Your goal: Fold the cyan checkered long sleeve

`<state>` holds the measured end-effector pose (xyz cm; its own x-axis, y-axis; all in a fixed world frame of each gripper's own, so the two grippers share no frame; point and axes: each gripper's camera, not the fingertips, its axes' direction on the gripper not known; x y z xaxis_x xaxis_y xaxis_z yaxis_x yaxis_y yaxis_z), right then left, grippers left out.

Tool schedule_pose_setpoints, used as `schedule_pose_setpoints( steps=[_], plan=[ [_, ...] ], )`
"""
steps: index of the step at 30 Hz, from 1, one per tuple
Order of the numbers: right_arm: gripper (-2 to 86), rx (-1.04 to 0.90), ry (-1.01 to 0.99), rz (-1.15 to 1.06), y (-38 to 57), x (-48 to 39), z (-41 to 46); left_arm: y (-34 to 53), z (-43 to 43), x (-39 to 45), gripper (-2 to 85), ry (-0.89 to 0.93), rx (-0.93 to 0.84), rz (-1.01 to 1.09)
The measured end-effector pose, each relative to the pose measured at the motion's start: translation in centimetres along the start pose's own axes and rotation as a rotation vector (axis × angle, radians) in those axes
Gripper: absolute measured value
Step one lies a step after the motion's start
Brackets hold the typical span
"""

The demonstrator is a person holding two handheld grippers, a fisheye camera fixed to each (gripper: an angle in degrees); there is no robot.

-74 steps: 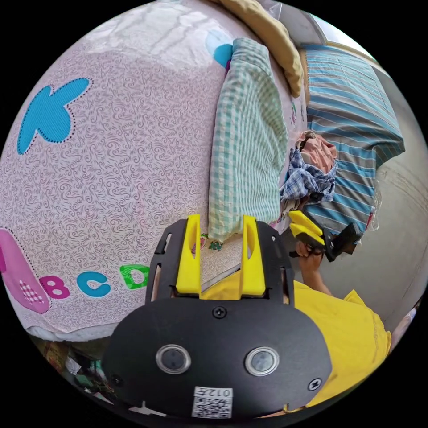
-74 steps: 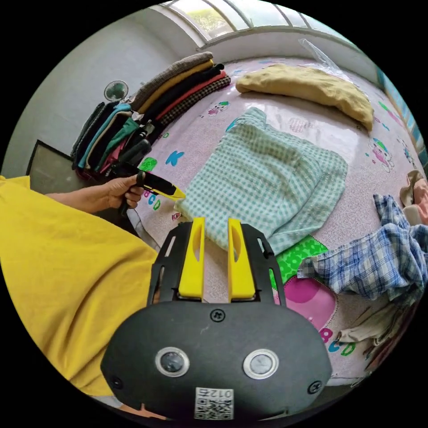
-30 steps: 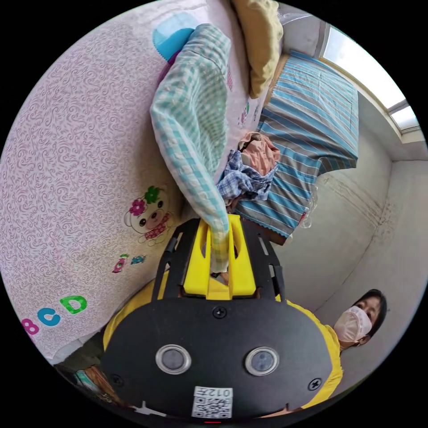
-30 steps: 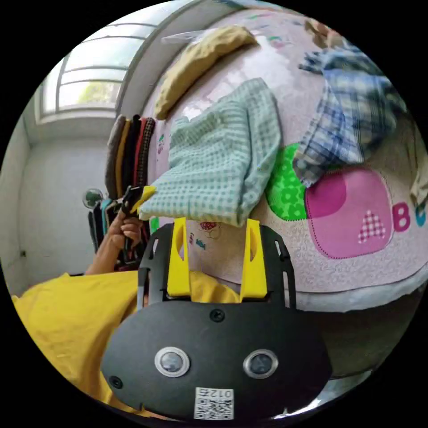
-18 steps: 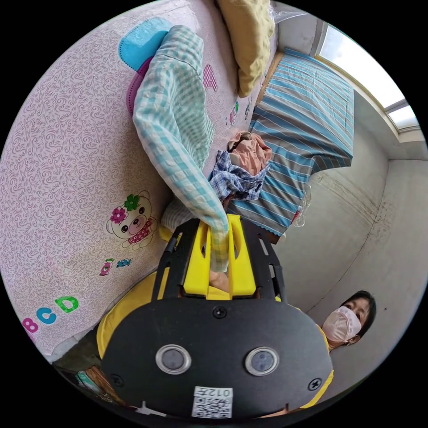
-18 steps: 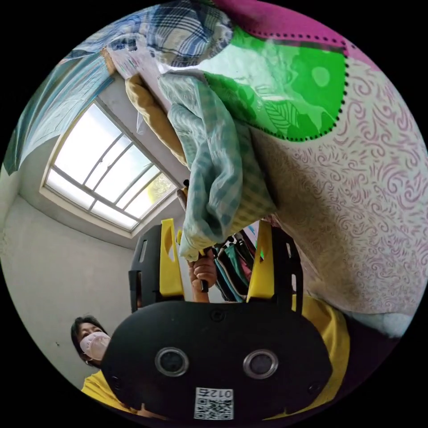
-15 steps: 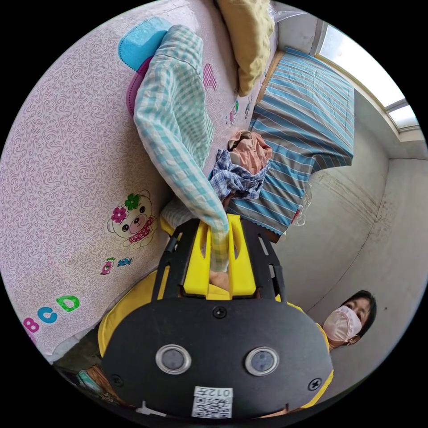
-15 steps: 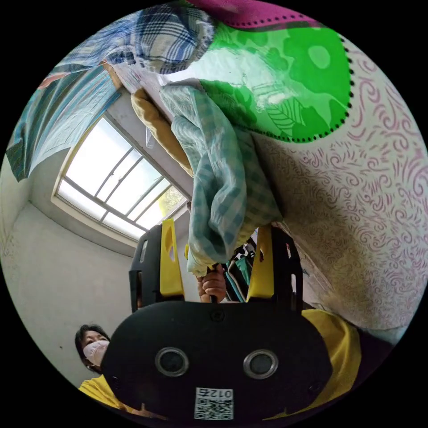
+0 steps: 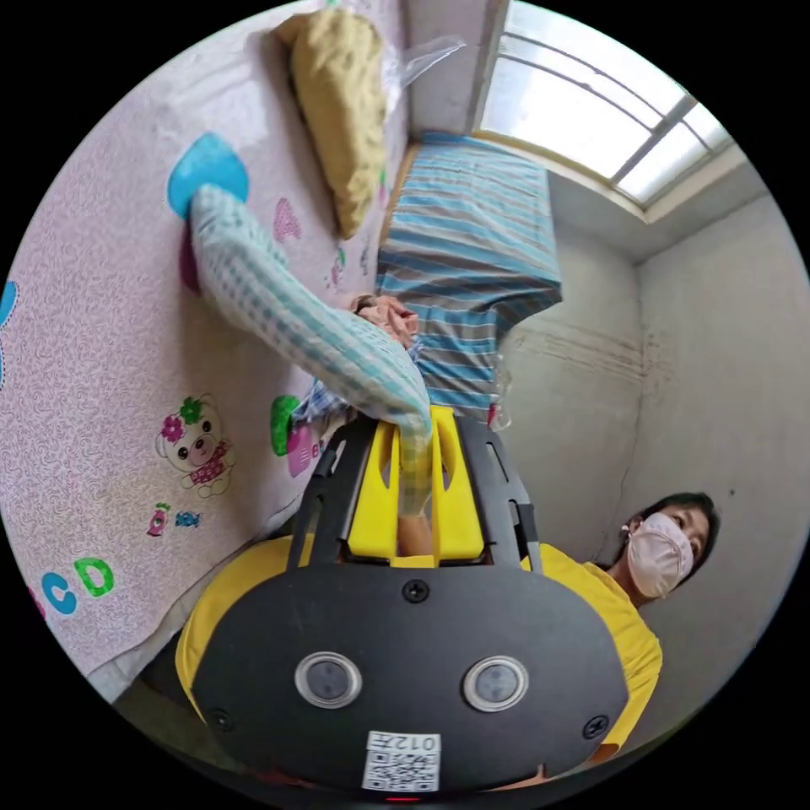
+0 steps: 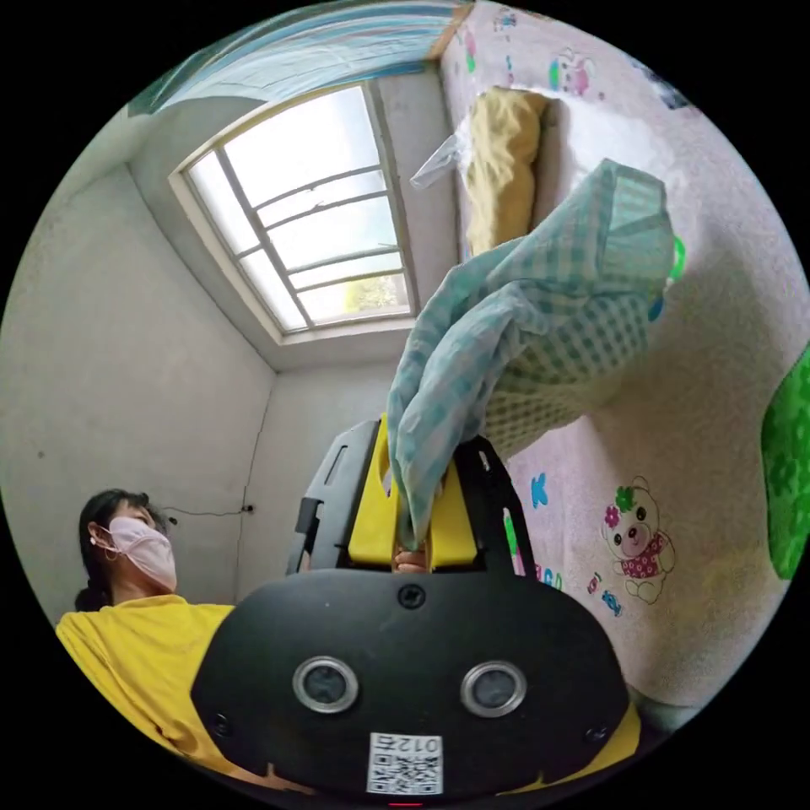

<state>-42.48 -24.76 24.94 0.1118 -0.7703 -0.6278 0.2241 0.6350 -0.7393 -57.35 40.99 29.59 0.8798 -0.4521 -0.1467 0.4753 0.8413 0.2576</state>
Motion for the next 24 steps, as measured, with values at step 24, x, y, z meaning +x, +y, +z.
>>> schedule_pose_setpoints(
  steps=[24],
  plan=[
    [4.5,-0.525,-0.452,-0.494,18.9,-13.9,56.7,27.4,-41.3,65.9,7.6,-0.389,0.291,0.730]
  ],
)
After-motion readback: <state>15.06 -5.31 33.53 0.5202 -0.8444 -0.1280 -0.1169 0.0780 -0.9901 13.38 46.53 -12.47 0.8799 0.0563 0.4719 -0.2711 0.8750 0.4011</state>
